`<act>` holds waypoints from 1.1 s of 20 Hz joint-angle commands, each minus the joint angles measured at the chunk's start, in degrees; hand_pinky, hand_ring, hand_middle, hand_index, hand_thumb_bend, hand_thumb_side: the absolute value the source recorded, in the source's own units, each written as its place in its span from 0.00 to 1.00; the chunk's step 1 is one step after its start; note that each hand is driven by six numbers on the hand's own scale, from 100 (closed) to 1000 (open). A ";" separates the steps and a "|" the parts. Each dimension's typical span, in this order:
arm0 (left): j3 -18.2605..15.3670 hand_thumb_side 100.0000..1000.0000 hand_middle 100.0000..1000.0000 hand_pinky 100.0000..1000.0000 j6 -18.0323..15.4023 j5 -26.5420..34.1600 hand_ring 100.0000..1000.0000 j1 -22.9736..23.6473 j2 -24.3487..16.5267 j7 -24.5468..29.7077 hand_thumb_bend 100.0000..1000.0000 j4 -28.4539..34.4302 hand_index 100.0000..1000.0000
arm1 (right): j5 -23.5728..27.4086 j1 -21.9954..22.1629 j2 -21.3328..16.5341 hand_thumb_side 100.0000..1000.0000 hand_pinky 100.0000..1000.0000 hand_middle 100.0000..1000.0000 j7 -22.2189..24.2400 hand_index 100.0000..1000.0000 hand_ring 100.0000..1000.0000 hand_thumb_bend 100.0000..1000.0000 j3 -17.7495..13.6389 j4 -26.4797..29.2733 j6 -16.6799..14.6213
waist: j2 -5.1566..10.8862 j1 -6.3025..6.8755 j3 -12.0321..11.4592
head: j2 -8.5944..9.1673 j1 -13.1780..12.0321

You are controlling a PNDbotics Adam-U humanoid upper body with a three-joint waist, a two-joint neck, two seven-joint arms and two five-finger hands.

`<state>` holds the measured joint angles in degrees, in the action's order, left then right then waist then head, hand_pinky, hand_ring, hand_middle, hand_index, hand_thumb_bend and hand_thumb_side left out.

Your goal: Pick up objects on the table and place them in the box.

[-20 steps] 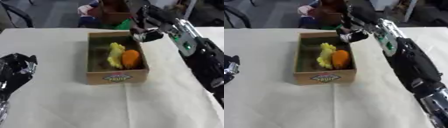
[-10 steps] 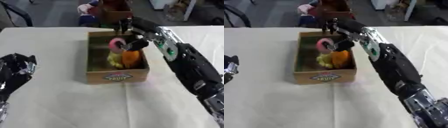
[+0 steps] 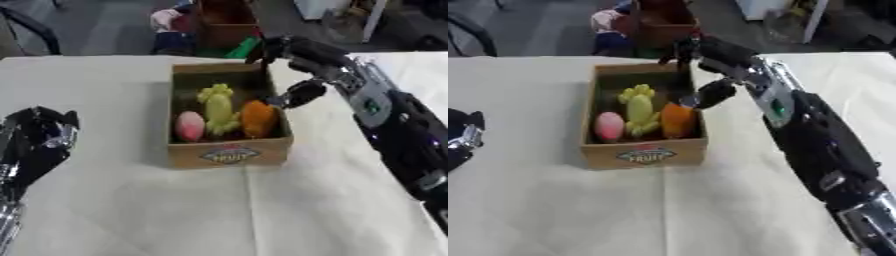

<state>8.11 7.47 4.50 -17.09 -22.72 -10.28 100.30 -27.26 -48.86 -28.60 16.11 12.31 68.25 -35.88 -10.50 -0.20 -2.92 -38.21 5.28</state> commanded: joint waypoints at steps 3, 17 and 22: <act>-1.28 0.13 0.26 0.42 -0.01 0.14 0.34 0.14 -1.67 -1.33 0.11 0.19 0.46 | 19.13 6.16 -8.84 0.28 0.58 0.70 1.41 0.75 0.57 0.00 -3.41 12.47 7.09 | 1.15 -0.21 0.74 | -0.12 -1.01; -1.63 0.13 0.39 0.47 -0.09 0.24 0.44 0.67 -1.77 -2.70 0.11 -0.02 0.50 | 25.83 18.10 -12.53 0.25 0.58 0.71 -1.82 0.75 0.60 0.00 -9.17 23.65 13.03 | 1.04 -0.19 1.70 | -1.08 -1.94; -2.17 0.13 0.35 0.46 -0.16 0.05 0.40 1.57 -1.93 -2.61 0.10 -0.23 0.49 | 26.32 22.60 -11.34 0.21 0.64 0.78 0.86 0.82 0.67 0.00 -11.94 21.97 11.76 | 0.95 -0.04 3.05 | -0.73 -3.24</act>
<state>6.81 7.48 4.49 -15.14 -23.22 -12.78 99.57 -1.48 -25.73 -38.98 16.22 1.88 90.04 -23.64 -10.41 -0.22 0.09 -38.80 2.39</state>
